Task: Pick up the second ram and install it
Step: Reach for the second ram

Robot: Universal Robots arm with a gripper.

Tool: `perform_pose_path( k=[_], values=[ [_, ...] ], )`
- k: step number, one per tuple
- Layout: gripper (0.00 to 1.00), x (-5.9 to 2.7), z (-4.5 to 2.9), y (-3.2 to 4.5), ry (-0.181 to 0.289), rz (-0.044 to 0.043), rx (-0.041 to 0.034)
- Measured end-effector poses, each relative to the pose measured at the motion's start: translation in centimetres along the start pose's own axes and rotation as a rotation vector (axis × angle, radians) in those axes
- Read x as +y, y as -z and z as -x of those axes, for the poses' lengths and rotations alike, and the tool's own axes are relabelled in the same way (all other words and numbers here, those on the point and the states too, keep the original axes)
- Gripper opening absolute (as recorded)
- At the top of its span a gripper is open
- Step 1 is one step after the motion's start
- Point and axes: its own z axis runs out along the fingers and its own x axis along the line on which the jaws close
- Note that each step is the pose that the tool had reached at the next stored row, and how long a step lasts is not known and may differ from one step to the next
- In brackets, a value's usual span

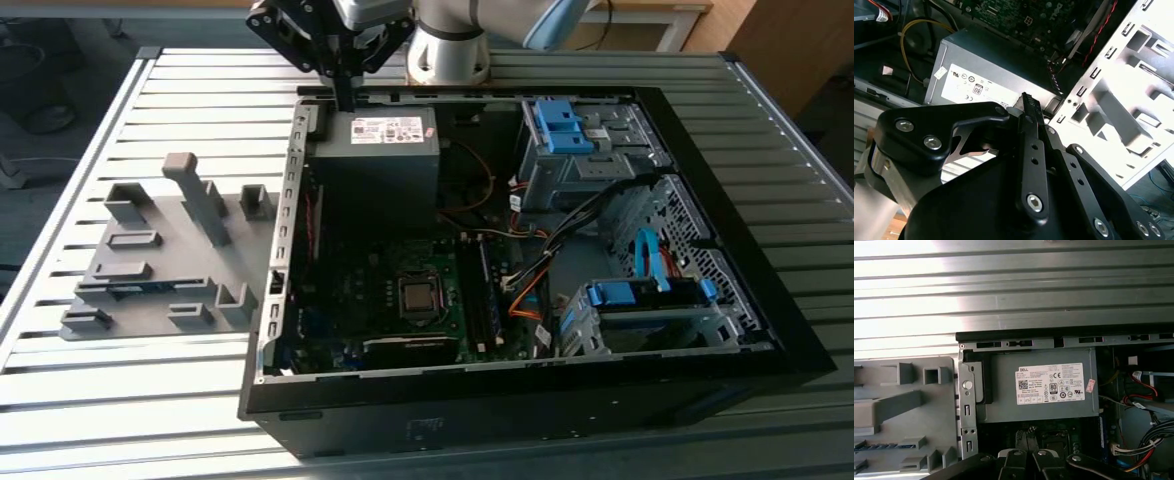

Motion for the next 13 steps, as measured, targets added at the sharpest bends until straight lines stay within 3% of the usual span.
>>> perform_pose_path(
  k=[13],
  values=[
    [0.11,-0.03,-0.33,0.01,0.000,0.0000,0.0000]
  ],
)
